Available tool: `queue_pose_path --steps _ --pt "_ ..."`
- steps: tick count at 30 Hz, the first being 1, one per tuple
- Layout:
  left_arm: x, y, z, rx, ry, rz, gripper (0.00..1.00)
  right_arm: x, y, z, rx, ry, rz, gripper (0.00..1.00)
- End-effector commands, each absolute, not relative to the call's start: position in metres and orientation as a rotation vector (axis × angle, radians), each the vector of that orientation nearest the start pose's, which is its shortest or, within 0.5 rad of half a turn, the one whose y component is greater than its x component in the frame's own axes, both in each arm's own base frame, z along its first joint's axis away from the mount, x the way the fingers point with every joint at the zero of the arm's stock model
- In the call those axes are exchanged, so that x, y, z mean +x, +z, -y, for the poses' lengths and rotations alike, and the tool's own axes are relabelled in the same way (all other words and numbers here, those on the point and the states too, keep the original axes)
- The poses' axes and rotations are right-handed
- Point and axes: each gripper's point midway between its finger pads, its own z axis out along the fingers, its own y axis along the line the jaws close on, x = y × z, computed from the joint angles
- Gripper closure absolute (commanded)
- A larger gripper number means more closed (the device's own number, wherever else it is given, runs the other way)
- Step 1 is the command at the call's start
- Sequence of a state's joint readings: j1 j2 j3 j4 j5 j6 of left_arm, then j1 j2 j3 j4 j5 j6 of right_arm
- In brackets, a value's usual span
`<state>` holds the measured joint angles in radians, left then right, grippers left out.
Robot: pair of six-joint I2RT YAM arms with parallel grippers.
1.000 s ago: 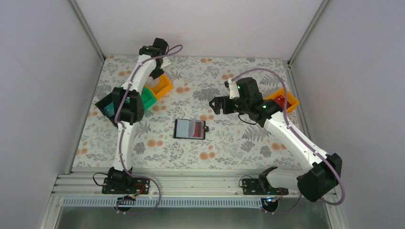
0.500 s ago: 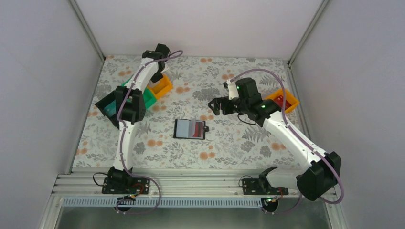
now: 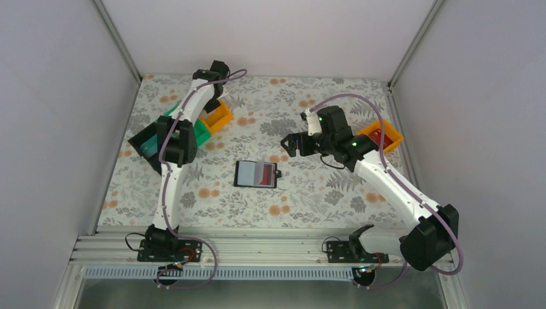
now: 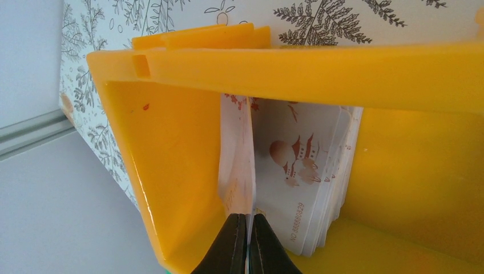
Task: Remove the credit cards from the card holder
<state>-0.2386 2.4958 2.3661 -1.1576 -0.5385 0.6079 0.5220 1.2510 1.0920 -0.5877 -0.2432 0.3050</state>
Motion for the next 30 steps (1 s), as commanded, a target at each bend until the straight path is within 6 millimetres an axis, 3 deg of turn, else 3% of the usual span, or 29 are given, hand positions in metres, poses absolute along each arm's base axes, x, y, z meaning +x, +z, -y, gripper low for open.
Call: queue_pose_path --steps 1,3,6,9,15,20,23,25,29,30 --pt "0.538 0.067 0.040 1.093 0.823 -2.708 0.97 0.299 0.228 -0.217 -0.392 0.689 -2.336 0.01" --pt "0.538 0.068 0.041 1.096 0.820 -2.707 0.94 0.298 0.229 -0.217 -0.395 0.695 -2.334 0.01" --pt "0.533 0.067 0.048 1.115 0.788 -2.715 0.76 0.298 0.230 -0.216 -0.393 0.689 -2.331 0.01" --pt "0.532 0.070 0.053 1.123 0.772 -2.707 0.66 0.298 0.230 -0.215 -0.394 0.685 -2.332 0.01" --pt "0.533 0.084 0.063 1.130 0.724 -2.686 0.63 0.297 0.231 -0.216 -0.400 0.689 -2.329 0.01" --pt "0.527 0.118 0.090 1.113 0.548 -2.648 0.62 0.296 0.225 -0.218 -0.398 0.708 -2.343 0.01" --pt "0.512 0.151 0.114 1.092 0.358 -2.605 0.60 0.295 0.218 -0.221 -0.393 0.732 -2.359 0.01" --pt "0.492 0.169 0.136 1.085 0.132 -2.584 0.60 0.293 0.211 -0.224 -0.385 0.763 -2.379 0.01" --pt "0.433 0.190 0.169 1.032 -0.263 -2.522 0.57 0.290 0.170 -0.229 -0.332 0.800 -2.495 0.08" --pt "0.423 0.189 0.176 1.020 -0.322 -2.483 0.55 0.288 0.157 -0.231 -0.322 0.807 -2.533 0.15"
